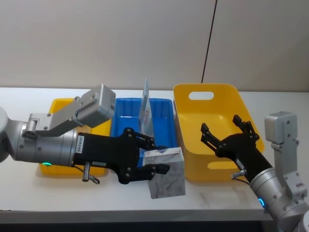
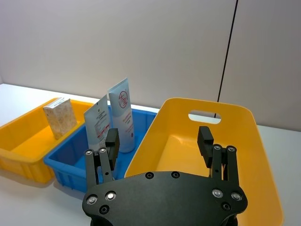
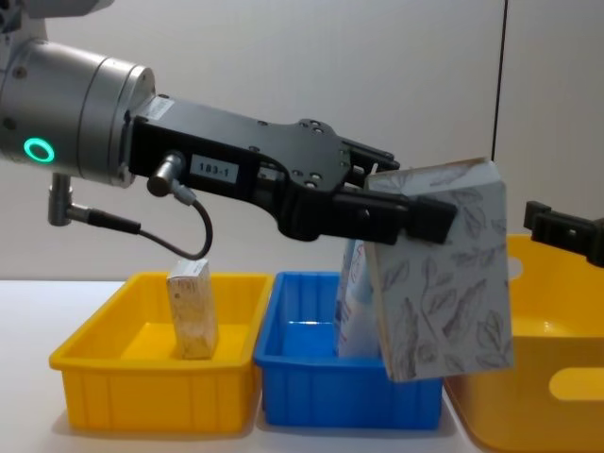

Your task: Bimanual collaborative sorting of washing and personal care products

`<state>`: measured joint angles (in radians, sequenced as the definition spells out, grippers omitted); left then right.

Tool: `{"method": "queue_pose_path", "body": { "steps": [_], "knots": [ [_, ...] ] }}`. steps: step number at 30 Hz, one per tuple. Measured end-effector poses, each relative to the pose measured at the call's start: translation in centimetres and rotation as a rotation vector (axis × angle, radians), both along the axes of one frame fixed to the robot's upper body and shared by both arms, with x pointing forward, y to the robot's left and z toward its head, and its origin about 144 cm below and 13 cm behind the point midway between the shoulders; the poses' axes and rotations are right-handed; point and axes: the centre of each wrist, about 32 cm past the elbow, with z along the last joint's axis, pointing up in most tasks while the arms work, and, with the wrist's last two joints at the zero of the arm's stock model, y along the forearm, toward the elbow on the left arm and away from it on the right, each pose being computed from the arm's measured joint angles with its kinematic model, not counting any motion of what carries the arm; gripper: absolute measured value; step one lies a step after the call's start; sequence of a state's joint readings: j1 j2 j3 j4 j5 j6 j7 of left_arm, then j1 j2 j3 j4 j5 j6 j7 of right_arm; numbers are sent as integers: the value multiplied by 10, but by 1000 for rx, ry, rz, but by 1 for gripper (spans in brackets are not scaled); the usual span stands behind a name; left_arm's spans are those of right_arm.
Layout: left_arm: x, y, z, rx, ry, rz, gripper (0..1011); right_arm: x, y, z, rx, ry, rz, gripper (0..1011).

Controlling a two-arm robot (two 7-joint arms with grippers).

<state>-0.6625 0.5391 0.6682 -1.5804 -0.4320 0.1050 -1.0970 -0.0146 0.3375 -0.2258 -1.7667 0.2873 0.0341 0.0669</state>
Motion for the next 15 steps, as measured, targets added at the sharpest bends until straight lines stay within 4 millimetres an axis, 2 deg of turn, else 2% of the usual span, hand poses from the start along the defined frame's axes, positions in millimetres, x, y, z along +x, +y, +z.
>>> {"method": "queue_pose_path", "body": {
  "steps": [7, 15],
  "knots": [
    [0, 0, 0, 0, 0, 0, 342, 0, -4, 1, -5, 2, 18, 1002],
    [0, 0, 0, -1, 0, -1, 342, 0, -19, 4, -14, 19, 94, 1002]
  ]
}}
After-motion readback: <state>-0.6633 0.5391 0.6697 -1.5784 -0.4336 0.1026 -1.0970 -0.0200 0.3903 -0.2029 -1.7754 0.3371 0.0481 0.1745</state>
